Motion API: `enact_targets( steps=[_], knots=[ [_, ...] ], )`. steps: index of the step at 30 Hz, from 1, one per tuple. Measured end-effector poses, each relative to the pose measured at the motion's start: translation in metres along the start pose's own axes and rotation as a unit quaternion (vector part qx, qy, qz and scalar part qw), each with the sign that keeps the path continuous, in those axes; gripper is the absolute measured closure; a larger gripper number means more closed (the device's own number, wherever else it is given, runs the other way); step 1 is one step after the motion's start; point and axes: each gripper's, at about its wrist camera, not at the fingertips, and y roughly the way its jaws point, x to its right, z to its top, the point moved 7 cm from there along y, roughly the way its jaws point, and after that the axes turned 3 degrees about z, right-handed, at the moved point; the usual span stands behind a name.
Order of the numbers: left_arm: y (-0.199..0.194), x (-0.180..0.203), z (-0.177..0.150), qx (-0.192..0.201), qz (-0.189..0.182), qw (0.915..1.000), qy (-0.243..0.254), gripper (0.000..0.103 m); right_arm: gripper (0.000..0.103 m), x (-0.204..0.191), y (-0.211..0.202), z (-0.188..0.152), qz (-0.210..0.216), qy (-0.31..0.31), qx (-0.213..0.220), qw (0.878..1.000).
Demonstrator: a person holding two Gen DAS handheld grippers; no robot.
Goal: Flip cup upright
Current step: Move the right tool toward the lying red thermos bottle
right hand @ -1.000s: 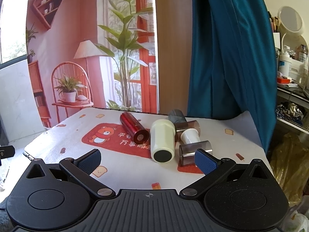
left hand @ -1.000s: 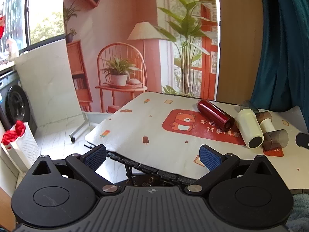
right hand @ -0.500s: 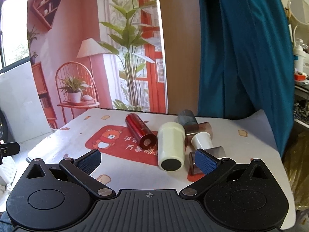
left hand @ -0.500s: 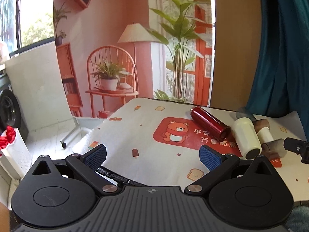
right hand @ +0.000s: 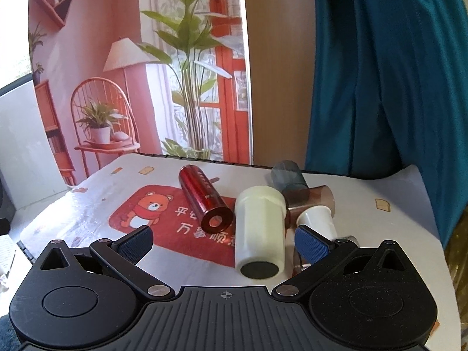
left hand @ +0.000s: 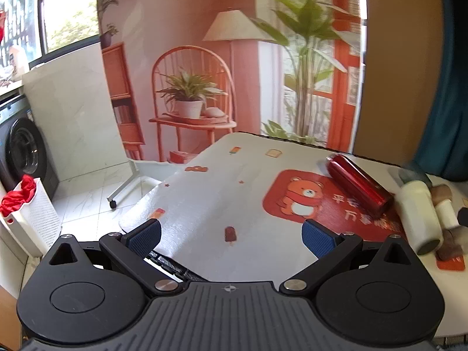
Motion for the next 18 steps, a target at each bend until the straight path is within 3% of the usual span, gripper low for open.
enact_targets(
  steps=[9, 18],
  knots=[
    [0.032, -0.009, 0.014, 0.015, 0.023, 0.9996, -0.006, 0.0, 0.0, -0.014, 0.048, 0.013, 0.004, -0.039, -0.017, 0.999],
    [0.068, -0.017, 0.017, -0.002, 0.031, 0.9992, -0.023, 0.0, 0.0, -0.041, 0.092, 0.022, 0.023, -0.09, -0.025, 0.995]
  ],
)
